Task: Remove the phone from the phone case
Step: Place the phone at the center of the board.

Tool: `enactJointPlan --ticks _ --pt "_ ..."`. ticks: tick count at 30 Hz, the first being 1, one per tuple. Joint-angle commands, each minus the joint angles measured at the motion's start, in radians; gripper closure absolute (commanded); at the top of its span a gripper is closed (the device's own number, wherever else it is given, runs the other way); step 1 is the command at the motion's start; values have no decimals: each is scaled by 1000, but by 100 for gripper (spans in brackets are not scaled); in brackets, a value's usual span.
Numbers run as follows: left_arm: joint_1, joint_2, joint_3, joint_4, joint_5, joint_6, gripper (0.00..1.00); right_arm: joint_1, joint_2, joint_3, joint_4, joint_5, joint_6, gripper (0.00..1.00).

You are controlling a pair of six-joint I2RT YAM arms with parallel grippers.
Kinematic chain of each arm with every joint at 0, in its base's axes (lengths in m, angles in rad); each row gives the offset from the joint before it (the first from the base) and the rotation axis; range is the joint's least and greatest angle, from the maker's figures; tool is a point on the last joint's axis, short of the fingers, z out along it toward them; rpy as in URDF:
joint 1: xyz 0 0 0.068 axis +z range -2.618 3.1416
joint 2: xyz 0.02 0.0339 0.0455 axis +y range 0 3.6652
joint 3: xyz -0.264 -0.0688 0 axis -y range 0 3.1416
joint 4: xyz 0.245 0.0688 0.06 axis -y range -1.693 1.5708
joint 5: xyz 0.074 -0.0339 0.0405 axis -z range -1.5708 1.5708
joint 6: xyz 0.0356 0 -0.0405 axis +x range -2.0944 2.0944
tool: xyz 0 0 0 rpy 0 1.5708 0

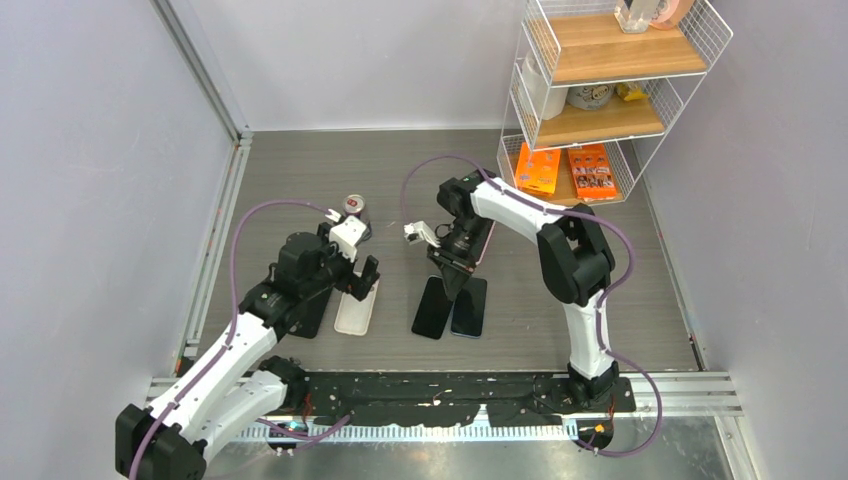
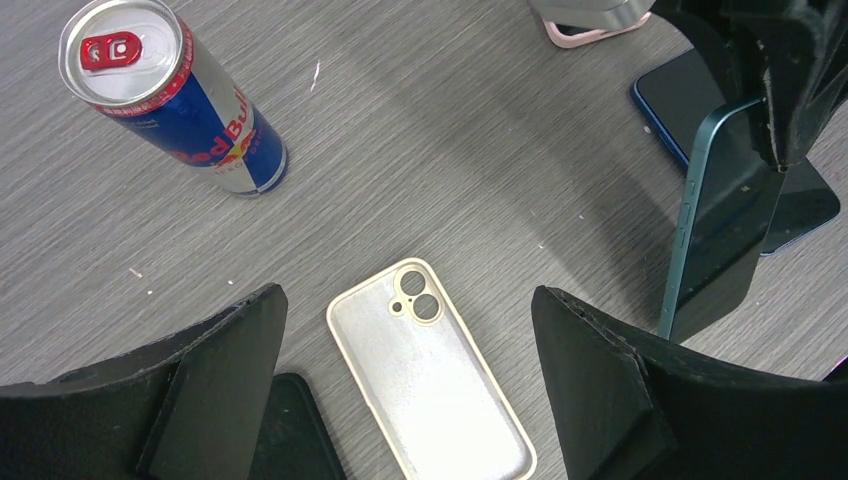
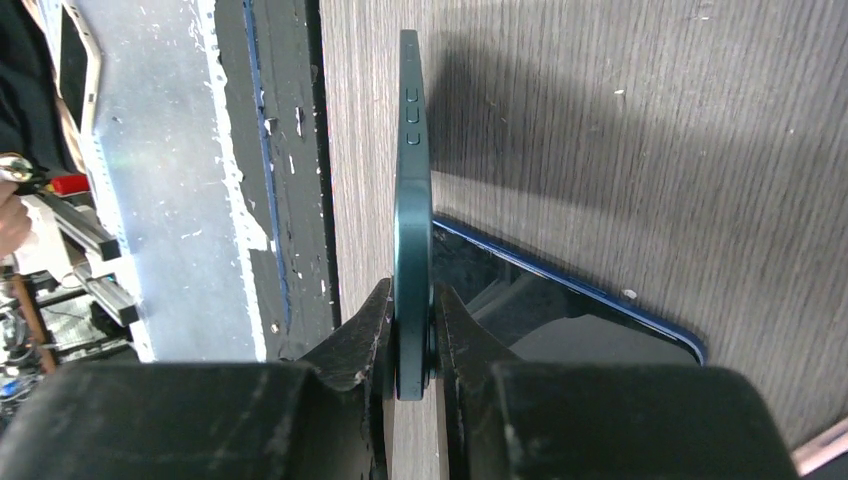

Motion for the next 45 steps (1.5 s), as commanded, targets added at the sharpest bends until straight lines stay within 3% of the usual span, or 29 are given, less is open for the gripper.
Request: enactJointPlan --ticks 1,15,27,45 --pt "6 -19 22 11 20 15 4 9 48 45 41 93 13 87" --pt "6 -18 14 16 44 19 4 9 199 164 40 281 38 64" --pt "7 -13 5 29 61 22 4 9 240 216 77 315 72 60" --pt "7 -15 -2 34 71 30 3 15 272 268 94 378 97 46"
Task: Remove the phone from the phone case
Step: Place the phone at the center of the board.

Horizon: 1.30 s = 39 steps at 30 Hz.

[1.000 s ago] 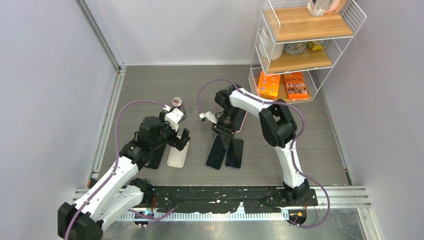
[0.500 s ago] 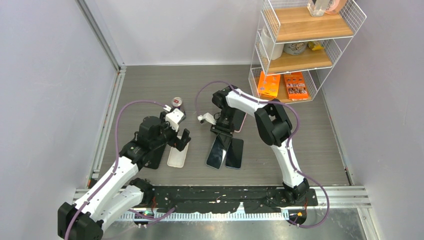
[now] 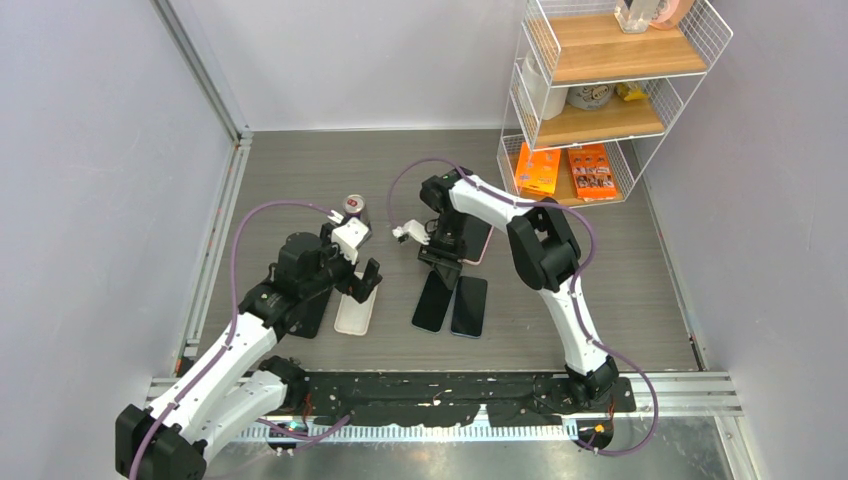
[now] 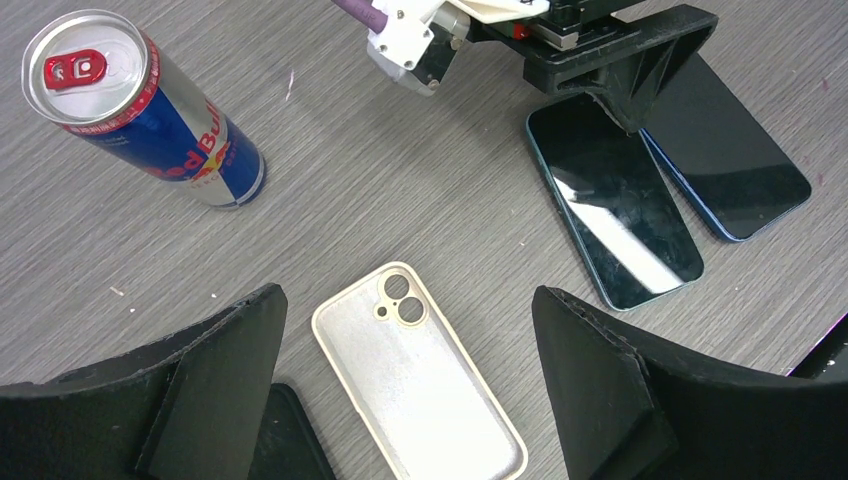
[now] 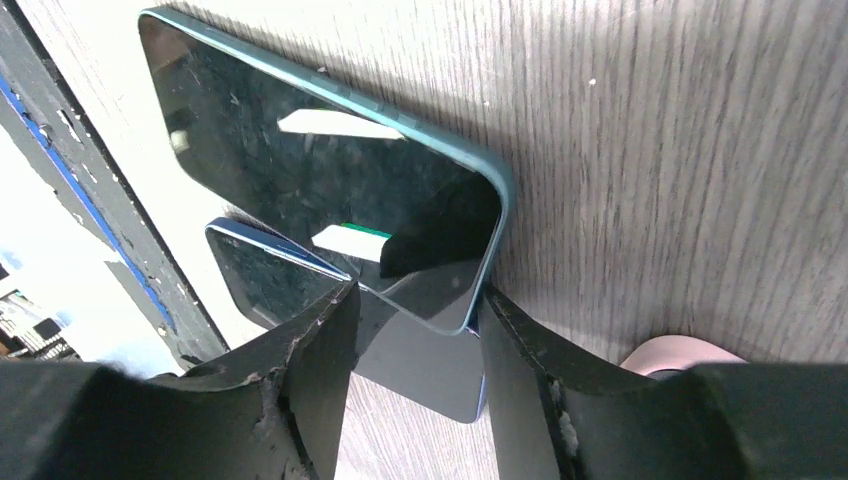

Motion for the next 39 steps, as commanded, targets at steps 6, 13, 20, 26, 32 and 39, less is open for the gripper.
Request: enactJointPlan --ticks 6,13,20,26,32,39 --pt "6 -14 -4 38 17 14 3 18 4 1 94 92 -17 44" --pt "10 -18 -7 41 15 16 3 32 -37 -27 124 98 -2 41" --pt "18 -26 -13 51 11 19 1 31 -146 -78 199 112 48 30" --pt "26 -35 -15 53 15 21 1 32 -229 -139 274 113 85 26" --pt "36 -46 -18 65 12 18 0 29 -345 -242 387 153 140 18" --pt "51 -51 -30 80 6 13 0 -6 -477 -347 508 223 254 10"
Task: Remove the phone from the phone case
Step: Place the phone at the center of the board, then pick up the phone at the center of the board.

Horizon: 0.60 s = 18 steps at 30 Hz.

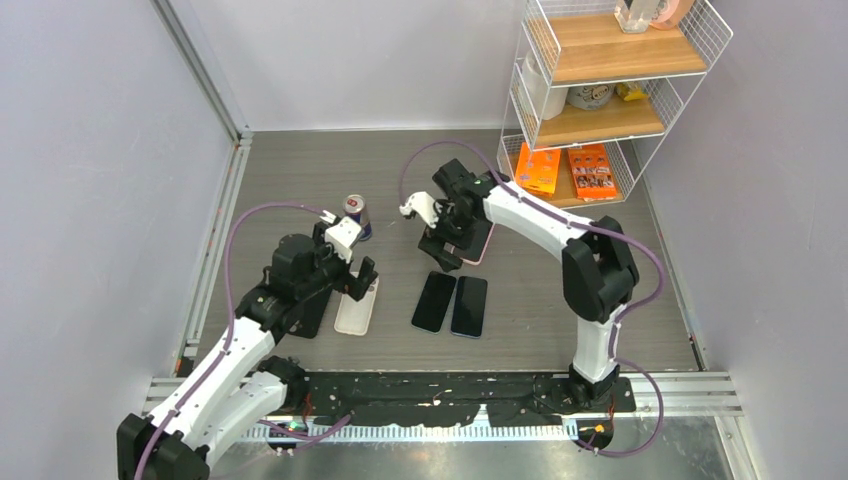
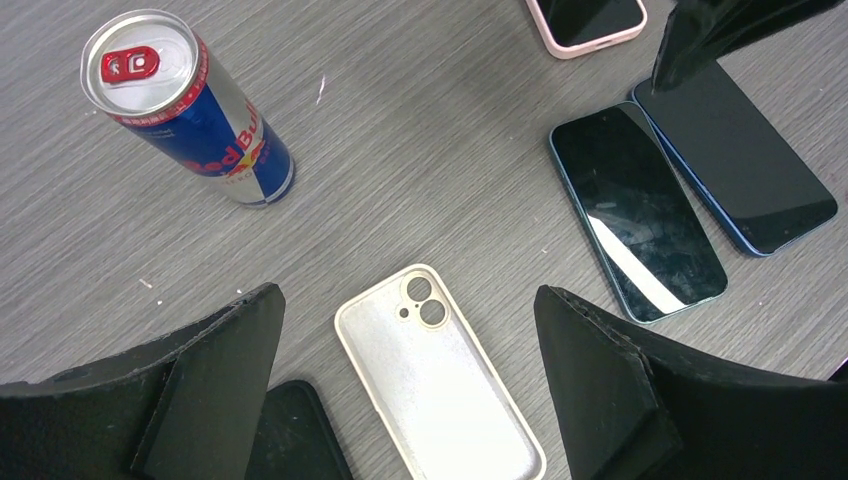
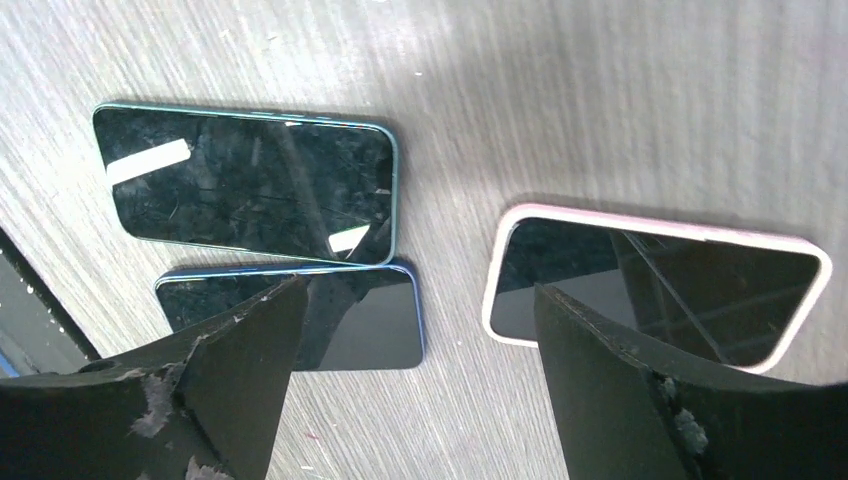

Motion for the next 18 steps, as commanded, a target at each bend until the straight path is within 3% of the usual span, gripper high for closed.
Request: enactJointPlan --ticks 1,6,18 --pt "13 -18 -10 57 5 3 0 -30 -117 -56 136 69 89 9" --pt "23 -21 -14 67 5 -4 0 -66 -190 -178 261 148 155 1" --pt "79 -15 -36 96 35 -54 0 -241 -170 -249 356 77 349 5"
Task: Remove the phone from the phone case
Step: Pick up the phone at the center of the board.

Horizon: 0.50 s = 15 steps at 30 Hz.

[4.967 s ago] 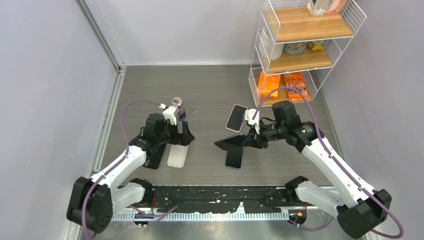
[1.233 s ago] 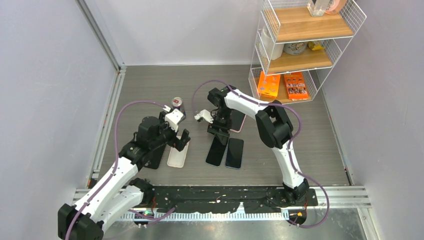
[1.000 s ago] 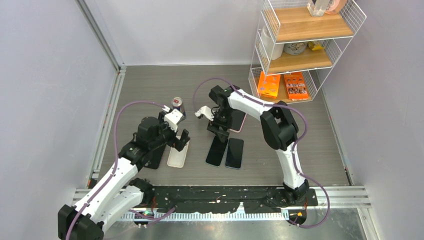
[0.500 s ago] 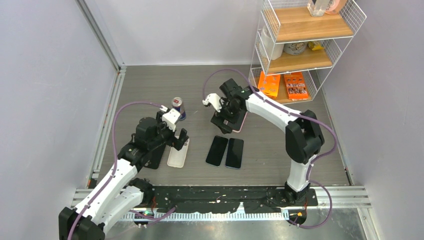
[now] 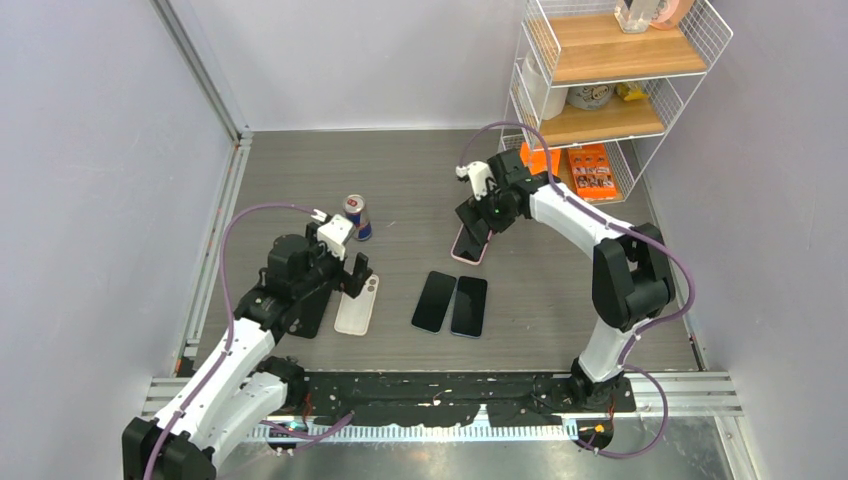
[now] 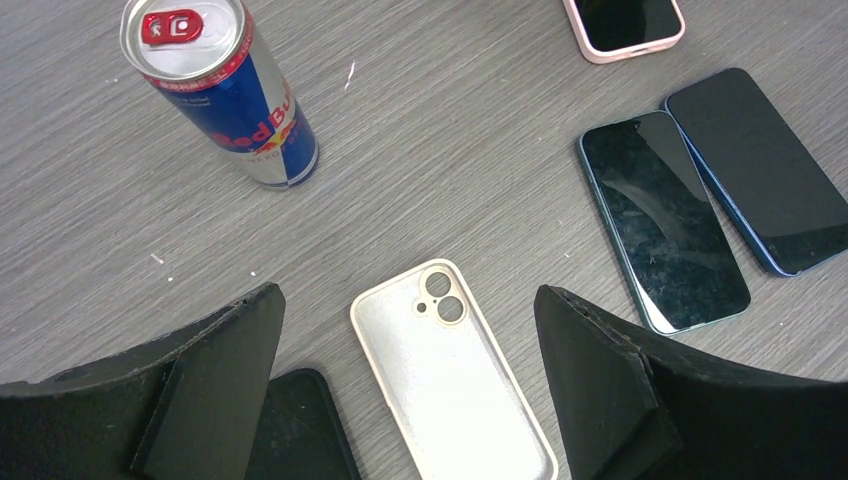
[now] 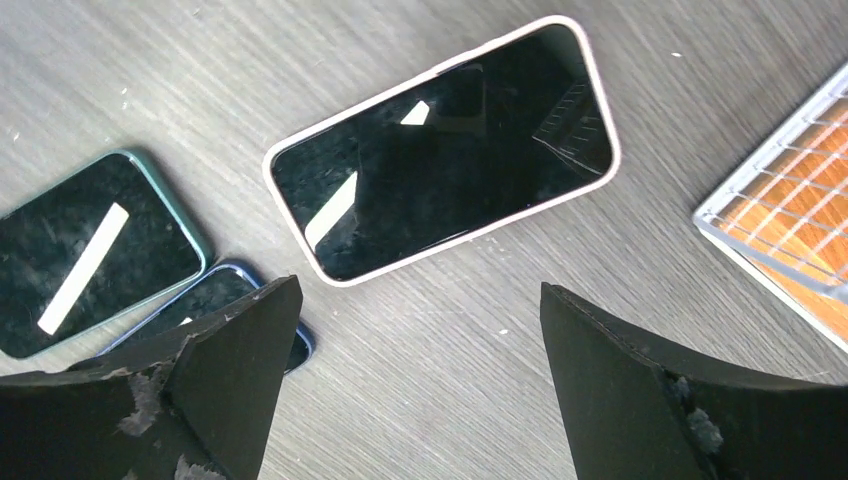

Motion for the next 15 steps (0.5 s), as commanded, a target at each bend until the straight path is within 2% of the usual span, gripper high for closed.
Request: enactJointPlan --ticks 1,15 --pt "23 -8 -7 69 35 -25 0 -25 11 -2 59 -34 87 4" --pt "34 1 -17 85 69 -28 1 -47 135 16 68 -51 166 4"
